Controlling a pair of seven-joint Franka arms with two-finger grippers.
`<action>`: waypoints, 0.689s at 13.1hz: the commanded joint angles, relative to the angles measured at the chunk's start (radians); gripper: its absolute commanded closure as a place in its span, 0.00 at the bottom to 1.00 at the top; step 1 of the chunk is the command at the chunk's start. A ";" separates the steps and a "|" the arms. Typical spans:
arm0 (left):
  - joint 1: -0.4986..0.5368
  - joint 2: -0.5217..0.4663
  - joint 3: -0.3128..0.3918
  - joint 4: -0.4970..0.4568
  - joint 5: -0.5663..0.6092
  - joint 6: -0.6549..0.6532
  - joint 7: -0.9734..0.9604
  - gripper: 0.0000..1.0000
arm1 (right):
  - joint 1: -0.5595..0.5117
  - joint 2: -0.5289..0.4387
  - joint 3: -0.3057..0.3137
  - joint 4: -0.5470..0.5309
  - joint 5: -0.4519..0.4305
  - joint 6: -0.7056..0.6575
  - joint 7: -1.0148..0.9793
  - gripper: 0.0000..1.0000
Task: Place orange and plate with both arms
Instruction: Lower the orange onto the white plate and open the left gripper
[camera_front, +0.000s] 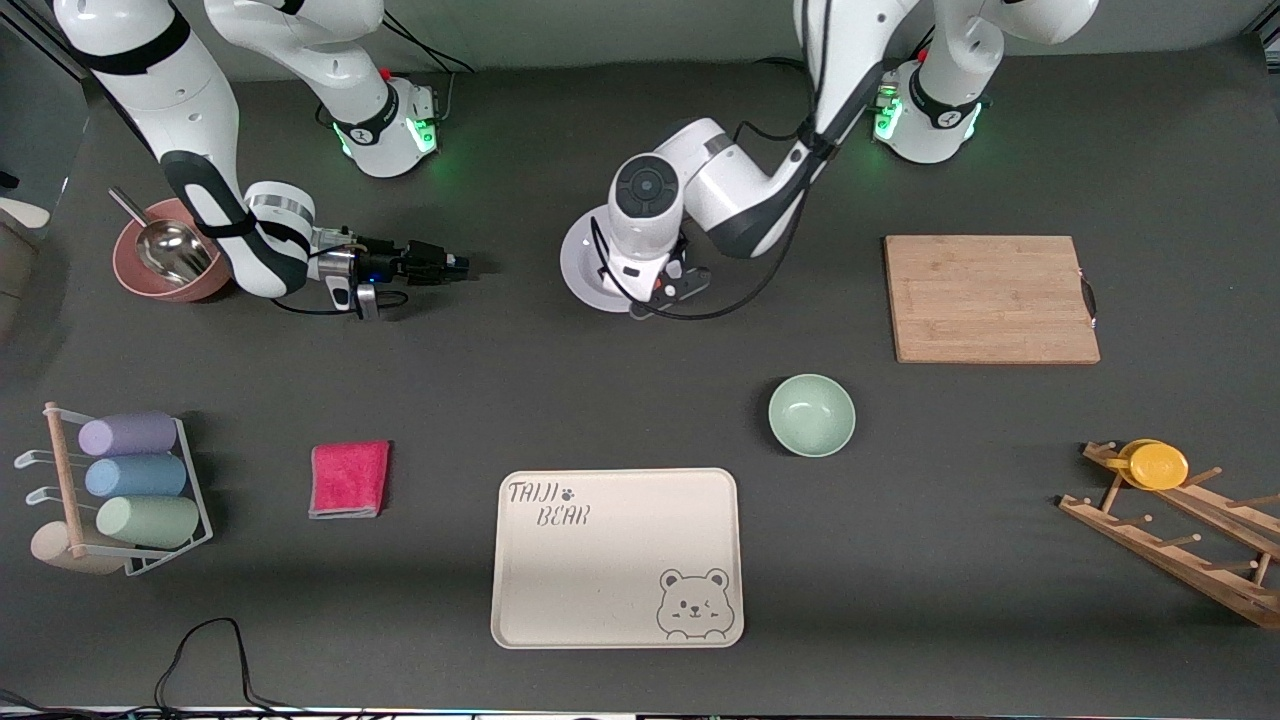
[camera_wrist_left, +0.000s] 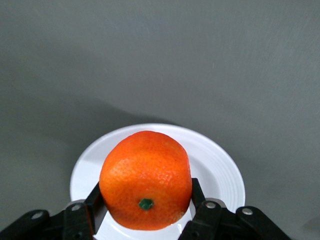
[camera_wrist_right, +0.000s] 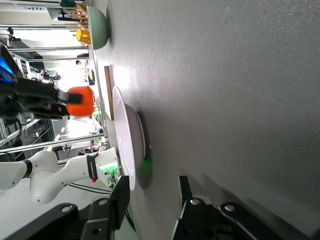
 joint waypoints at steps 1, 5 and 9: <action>-0.062 0.005 0.018 -0.024 -0.010 0.046 -0.028 1.00 | 0.011 0.018 -0.002 0.011 0.016 -0.007 0.000 0.54; -0.136 0.040 0.019 -0.043 -0.011 0.106 -0.103 1.00 | 0.009 0.044 -0.002 0.014 0.014 -0.006 -0.046 0.54; -0.136 0.051 0.019 -0.041 -0.011 0.096 -0.111 0.00 | 0.008 0.058 0.000 0.016 0.014 -0.006 -0.073 0.54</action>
